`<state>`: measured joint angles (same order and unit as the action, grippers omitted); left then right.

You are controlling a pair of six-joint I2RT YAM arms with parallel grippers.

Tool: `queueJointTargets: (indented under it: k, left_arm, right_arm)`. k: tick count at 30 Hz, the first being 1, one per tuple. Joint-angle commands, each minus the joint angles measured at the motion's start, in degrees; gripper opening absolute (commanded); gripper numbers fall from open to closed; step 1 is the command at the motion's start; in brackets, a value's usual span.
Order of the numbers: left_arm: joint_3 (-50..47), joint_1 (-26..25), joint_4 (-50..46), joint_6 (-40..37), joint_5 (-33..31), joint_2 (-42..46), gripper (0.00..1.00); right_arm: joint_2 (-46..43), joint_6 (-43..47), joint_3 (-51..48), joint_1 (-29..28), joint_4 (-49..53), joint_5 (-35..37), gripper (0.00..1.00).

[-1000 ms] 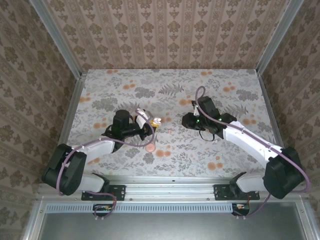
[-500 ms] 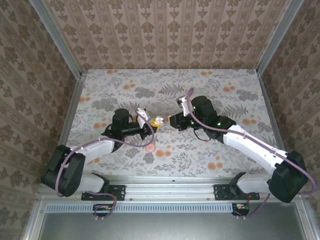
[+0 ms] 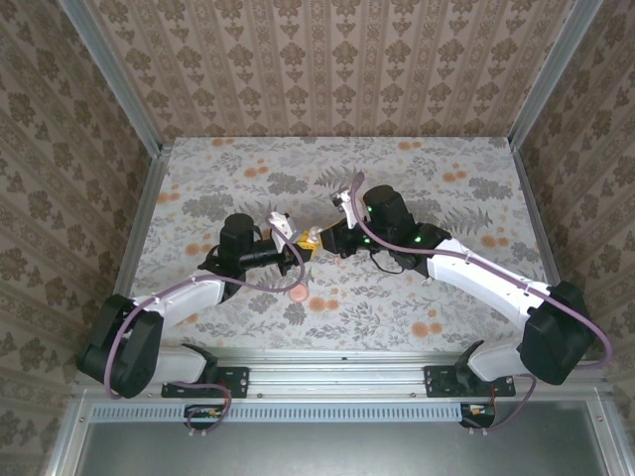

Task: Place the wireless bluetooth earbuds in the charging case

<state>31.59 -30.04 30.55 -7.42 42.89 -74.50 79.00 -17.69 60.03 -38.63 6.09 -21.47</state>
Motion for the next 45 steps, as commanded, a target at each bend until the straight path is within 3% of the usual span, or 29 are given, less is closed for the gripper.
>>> queueJointTargets:
  k: [1,13,24,45]
  left_arm:
    - [1.28,-0.55,2.41,1.00,1.39,1.81,0.06]
    - [1.44,-0.55,4.96,3.04,1.09,2.43,0.06]
    - [1.01,-0.63,4.86,3.33,0.78,2.43,0.06]
    - [1.76,-0.63,7.35,5.75,0.15,2.51,0.06]
  right_arm:
    - [0.36,1.44,1.88,-0.39,-1.94,-0.70,0.18]
    - [2.73,2.93,1.54,-0.55,-1.67,2.16,0.18]
    - [-1.97,2.97,-0.36,-0.56,-4.99,6.24,0.18]
    - [-0.08,3.96,-0.97,-1.00,-5.47,5.65,0.17]
